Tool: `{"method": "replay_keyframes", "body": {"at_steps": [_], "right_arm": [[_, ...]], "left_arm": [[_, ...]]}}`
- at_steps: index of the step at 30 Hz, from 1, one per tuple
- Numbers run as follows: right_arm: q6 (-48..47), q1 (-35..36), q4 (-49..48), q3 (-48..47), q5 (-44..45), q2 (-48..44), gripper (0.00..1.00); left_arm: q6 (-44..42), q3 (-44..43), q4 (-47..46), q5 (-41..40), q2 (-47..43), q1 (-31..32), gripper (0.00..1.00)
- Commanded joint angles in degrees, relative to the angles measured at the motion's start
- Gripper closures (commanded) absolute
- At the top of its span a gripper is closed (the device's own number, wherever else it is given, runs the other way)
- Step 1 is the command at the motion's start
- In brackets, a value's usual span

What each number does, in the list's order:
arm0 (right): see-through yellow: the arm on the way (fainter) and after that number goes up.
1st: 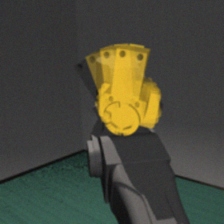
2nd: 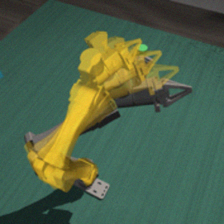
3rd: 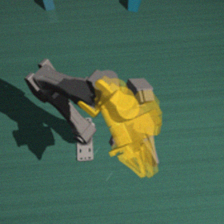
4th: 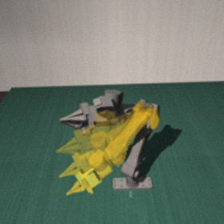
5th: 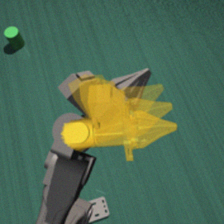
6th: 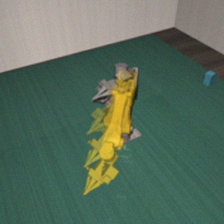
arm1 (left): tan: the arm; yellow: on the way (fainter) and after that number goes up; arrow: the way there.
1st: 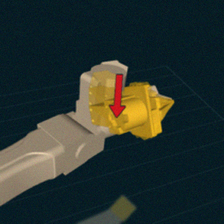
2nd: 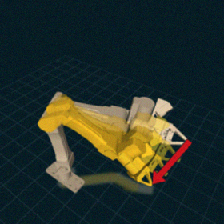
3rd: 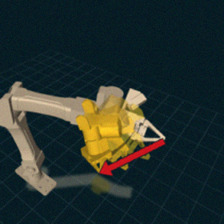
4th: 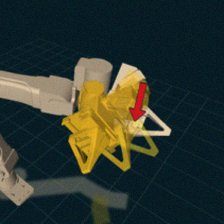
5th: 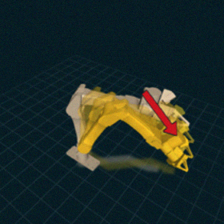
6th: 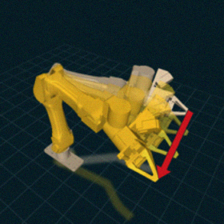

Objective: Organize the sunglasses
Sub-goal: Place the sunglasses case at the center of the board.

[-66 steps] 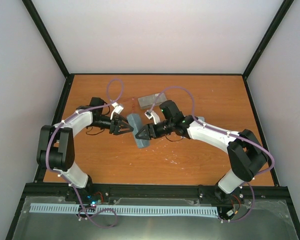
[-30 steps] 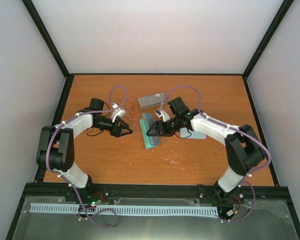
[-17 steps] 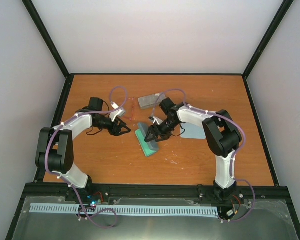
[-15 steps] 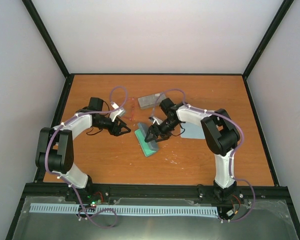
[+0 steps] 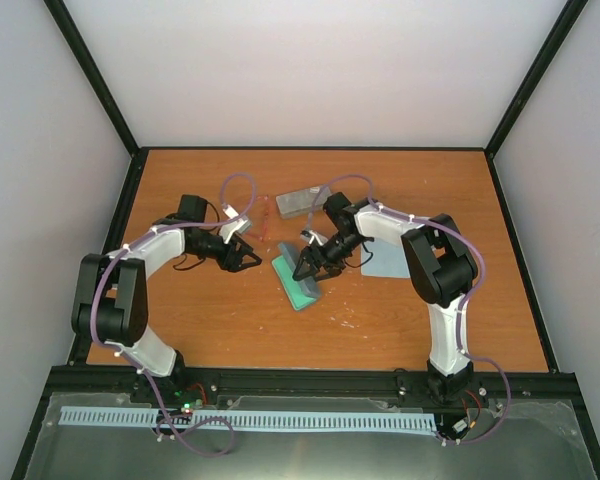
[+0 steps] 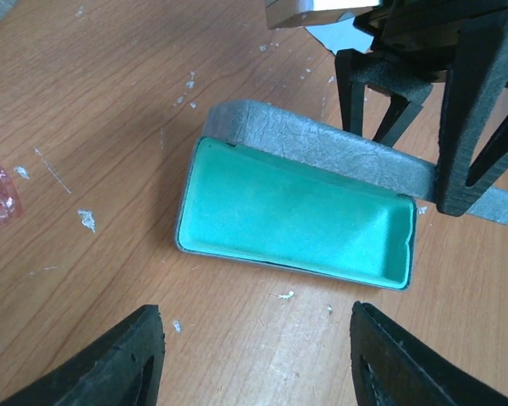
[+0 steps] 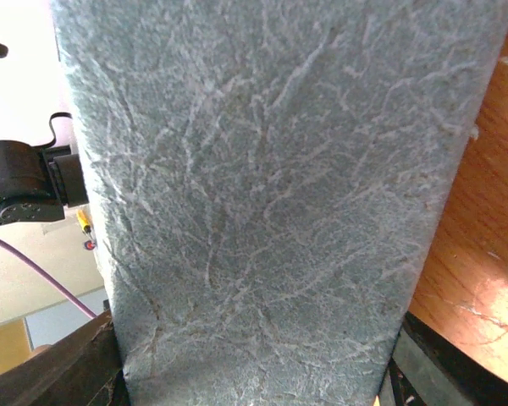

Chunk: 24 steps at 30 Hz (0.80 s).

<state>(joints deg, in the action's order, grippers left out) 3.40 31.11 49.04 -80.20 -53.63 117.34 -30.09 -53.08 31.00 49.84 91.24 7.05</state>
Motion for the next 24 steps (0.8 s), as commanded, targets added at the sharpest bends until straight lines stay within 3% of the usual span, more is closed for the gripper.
{"method": "replay_keyframes", "body": {"at_steps": [1,7,15,24], "right_arm": [[0.0,-0.6,3.7,-1.5,3.2,-0.2,0.46],[-1.1,-0.6,4.6,-1.0,3.4,0.4,0.47],[-3.4,-0.6,6.0,-0.3,1.9,-0.5,0.47],[-4.5,-0.6,6.9,0.3,1.5,-0.3,0.48]], "left_arm": [[1.2,-0.3,-2.8,-1.7,1.5,2.1,0.4],[4.3,-1.0,-7.6,-9.4,4.4,8.3,0.45],[5.2,-6.0,-9.7,-15.6,12.1,10.7,0.52],[6.0,-8.8,-11.1,-15.1,16.1,10.9,0.55]]}}
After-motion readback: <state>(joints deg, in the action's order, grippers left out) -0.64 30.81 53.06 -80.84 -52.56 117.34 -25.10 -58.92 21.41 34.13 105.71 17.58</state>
